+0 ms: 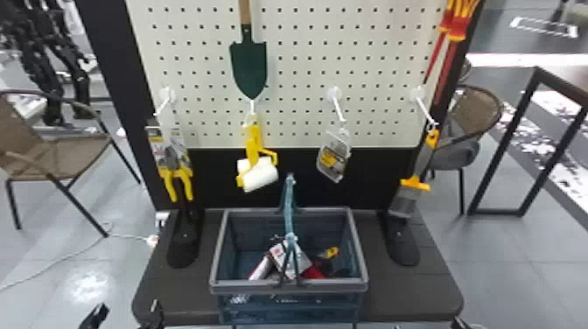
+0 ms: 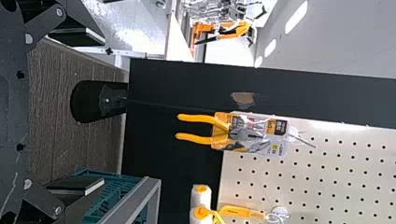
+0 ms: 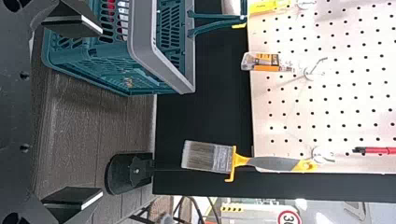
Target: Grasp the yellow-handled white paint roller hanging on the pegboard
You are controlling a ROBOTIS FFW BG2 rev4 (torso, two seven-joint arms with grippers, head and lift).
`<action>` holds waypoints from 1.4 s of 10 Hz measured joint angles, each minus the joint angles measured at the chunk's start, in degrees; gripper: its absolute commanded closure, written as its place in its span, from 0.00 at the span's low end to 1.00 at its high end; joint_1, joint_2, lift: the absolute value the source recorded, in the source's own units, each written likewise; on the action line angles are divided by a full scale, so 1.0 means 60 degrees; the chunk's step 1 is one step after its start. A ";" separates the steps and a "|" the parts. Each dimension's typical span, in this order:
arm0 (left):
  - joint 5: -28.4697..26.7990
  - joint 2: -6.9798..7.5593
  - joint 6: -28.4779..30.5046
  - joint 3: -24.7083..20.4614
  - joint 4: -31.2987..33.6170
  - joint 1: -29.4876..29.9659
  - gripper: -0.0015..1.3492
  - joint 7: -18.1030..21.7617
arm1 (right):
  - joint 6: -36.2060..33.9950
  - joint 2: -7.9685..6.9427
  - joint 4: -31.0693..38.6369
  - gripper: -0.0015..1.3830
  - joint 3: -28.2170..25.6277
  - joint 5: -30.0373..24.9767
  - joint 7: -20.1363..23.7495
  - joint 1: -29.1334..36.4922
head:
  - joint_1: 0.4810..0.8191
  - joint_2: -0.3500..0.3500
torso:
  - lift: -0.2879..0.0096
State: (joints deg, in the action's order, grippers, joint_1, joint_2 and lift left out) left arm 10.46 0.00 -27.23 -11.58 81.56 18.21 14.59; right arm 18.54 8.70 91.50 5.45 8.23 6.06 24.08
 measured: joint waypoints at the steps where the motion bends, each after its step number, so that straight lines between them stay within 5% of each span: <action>1: 0.0000 0.0000 -0.0002 -0.0003 0.0000 -0.0002 0.18 0.0000 | 0.0000 0.0000 -0.0002 0.07 0.0000 0.0004 0.0000 0.0000 | 0.20 0.50 | 0.63; 8: -0.0058 0.0000 0.0410 0.0455 0.0053 -0.0487 0.18 0.0175 | 0.0000 -0.0013 -0.0033 0.07 0.0000 0.0033 0.0000 -0.0023 | 0.20 0.50 | 0.63; 11: 0.0328 0.0322 0.1837 0.1168 0.0058 -0.1820 0.19 0.0859 | 0.0000 -0.0009 -0.0066 0.07 0.0000 0.0035 0.0000 -0.0043 | 0.20 0.50 | 0.63; 14: -0.0136 0.0152 0.3346 0.0663 -0.0120 -0.3424 0.19 0.2329 | 0.0000 -0.0014 -0.0113 0.07 0.0001 0.0035 0.0000 -0.0084 | 0.20 0.50 | 0.63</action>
State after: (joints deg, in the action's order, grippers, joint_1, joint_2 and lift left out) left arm 9.64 0.91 -7.15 -7.60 80.84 -2.33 28.57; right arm 18.54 8.61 90.83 5.45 8.44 6.06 23.58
